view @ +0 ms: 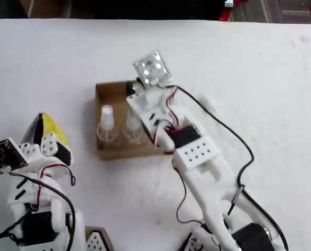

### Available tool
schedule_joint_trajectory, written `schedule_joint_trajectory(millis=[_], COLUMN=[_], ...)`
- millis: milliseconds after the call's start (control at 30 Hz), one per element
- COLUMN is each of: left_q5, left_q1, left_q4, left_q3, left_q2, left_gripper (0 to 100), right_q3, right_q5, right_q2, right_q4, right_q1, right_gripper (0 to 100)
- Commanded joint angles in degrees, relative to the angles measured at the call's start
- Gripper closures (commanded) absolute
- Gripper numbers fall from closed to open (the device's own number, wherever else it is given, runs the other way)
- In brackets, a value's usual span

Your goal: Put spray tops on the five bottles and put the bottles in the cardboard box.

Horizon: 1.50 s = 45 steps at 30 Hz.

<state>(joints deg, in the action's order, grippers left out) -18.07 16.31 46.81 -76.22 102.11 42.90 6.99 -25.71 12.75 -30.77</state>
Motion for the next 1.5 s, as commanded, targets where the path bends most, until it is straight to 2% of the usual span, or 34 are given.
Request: schedule_joint_trajectory(millis=[0,433,633,767,867,1467], left_q5=[0.4,0.4,0.4,0.4,0.4,0.4], left_q1=[0.4,0.4,0.4,0.4,0.4,0.4], left_q4=[-1.8,-1.8,-1.8,-1.8,-1.8,-1.8], left_q3=[0.2,0.2,0.2,0.2,0.2,0.2], left_q2=[0.3,0.3,0.3,0.3,0.3,0.3], left_gripper=[98,98,98,98,98,98], right_q3=[1.7,4.0,12.0,14.2,14.2,18.0], right_q5=[0.5,-3.9,-4.0,-9.9,-12.0,-12.4], right_q2=[-4.3,-5.2,-5.6,-5.6,-5.7,-11.6], right_q4=[-3.6,-4.2,-14.7,-18.5,-18.6,-18.2], right_q1=[0.3,0.7,0.3,1.1,1.9,2.1], right_gripper=[98.2,98.2,98.2,98.2,98.2,98.2])
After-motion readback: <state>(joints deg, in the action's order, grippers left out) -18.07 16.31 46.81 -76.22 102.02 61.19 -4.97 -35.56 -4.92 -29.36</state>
